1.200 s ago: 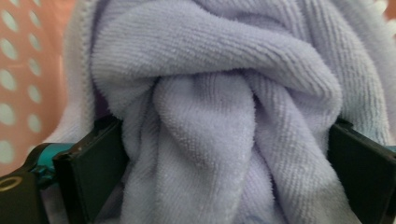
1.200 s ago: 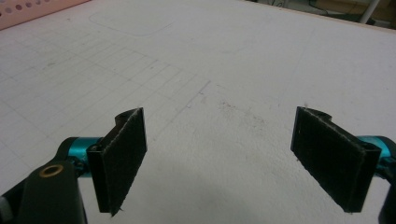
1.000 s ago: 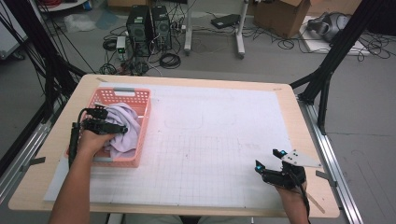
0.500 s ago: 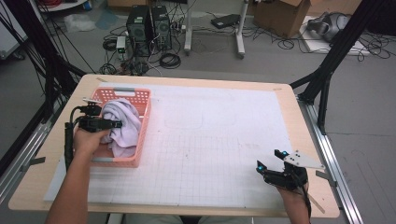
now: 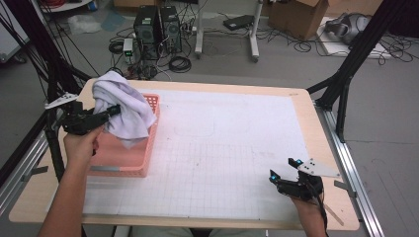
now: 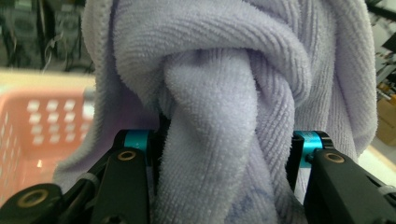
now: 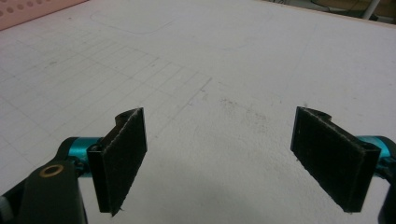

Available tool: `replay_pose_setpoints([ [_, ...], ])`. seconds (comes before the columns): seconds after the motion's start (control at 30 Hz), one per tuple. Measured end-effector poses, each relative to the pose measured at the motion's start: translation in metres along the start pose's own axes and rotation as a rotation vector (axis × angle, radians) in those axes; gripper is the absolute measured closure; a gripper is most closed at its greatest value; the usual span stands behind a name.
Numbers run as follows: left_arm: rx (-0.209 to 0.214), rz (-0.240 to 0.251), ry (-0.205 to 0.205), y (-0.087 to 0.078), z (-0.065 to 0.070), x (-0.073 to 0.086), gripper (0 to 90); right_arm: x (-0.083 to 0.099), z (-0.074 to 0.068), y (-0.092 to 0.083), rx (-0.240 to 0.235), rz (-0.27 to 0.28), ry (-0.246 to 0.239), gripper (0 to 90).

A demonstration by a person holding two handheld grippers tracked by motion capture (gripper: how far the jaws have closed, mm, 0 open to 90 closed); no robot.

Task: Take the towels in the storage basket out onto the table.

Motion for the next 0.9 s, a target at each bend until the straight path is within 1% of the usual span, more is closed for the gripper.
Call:
replay_pose_setpoints([
  [0.03,0.008,0.012,0.006,-0.001,0.004,-0.003,53.2,0.000,0.000,0.000,0.000,0.000,0.000,17.1],
  [0.07,0.032,0.040,0.025,-0.005,0.016,-0.011,53.2,0.000,0.000,0.000,0.000,0.001,-0.001,17.0],
  [0.1,0.032,0.040,0.025,-0.005,0.016,-0.011,53.2,0.000,0.000,0.000,0.001,0.000,-0.001,17.1],
  [0.17,0.067,0.068,0.052,-0.007,0.031,-0.019,53.2,0.000,0.000,0.000,0.000,0.002,-0.001,17.1],
  [0.23,0.109,0.089,0.087,-0.008,0.050,-0.027,53.1,0.000,0.000,0.000,0.000,0.002,-0.001,17.0],
  [0.3,0.154,0.109,0.126,-0.009,0.071,-0.035,53.1,0.000,0.000,0.001,0.002,0.003,-0.002,17.1],
  [0.33,0.169,0.115,0.133,-0.009,0.078,-0.038,53.1,0.000,0.000,0.001,0.002,0.003,-0.002,17.1],
  [0.4,0.213,0.127,0.157,-0.007,0.098,-0.043,53.0,0.000,0.000,0.001,0.002,0.003,0.000,17.0],
  [0.43,0.226,0.130,0.163,-0.006,0.105,-0.044,53.0,0.000,0.000,0.001,0.000,0.004,0.000,17.1],
  [0.47,0.260,0.130,0.182,-0.002,0.122,-0.045,52.9,0.000,0.000,0.000,0.002,0.005,-0.003,17.0],
  [0.5,0.260,0.130,0.182,-0.002,0.122,-0.045,52.9,0.000,0.000,0.000,0.000,0.003,0.001,17.1],
  [0.57,0.303,0.122,0.189,0.003,0.139,-0.042,52.9,0.000,0.000,-0.001,0.001,0.004,0.002,17.0],
  [0.6,0.343,0.113,0.204,0.011,0.157,-0.035,52.9,0.000,0.000,-0.001,0.001,0.006,0.000,17.0],
  [0.63,0.364,0.101,0.219,0.015,0.166,-0.031,52.9,0.000,0.000,-0.001,0.000,0.007,0.001,17.0],
  [0.67,0.364,0.101,0.219,0.015,0.166,-0.031,52.9,0.000,0.000,-0.001,0.000,0.007,0.001,17.0],
  [0.7,0.380,0.090,0.228,0.020,0.175,-0.025,52.9,0.000,0.000,-0.001,-0.001,0.008,0.001,17.0],
  [0.73,0.417,0.061,0.241,0.030,0.190,-0.013,52.8,0.000,0.000,-0.002,0.000,0.008,0.004,17.0],
  [0.77,0.429,0.048,0.244,0.036,0.196,-0.007,52.9,0.000,0.000,-0.002,-0.001,0.008,0.001,17.1],
  [0.8,0.429,0.048,0.244,0.036,0.196,-0.007,52.8,0.000,0.000,-0.002,-0.001,0.008,0.001,17.1],
  [0.83,0.452,0.022,0.245,0.045,0.206,0.005,52.8,0.000,0.000,-0.001,-0.003,0.007,-0.007,17.1],
  [0.87,0.452,0.022,0.245,0.045,0.206,0.005,52.8,0.000,0.000,-0.001,-0.003,0.007,-0.007,17.1],
  [0.9,0.464,-0.002,0.252,0.053,0.212,0.014,52.8,0.001,0.000,0.000,-0.005,0.004,0.000,17.0],
])
Point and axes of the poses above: each handheld gripper's, and its own axes: y roughly forward along the jaws, x roughly out of its underside, z roughly to its right, the point moved 5 cm from there along y, roughly forward along the jaws, and after that the axes turned 1 degree about y, right-handed, at the moved point
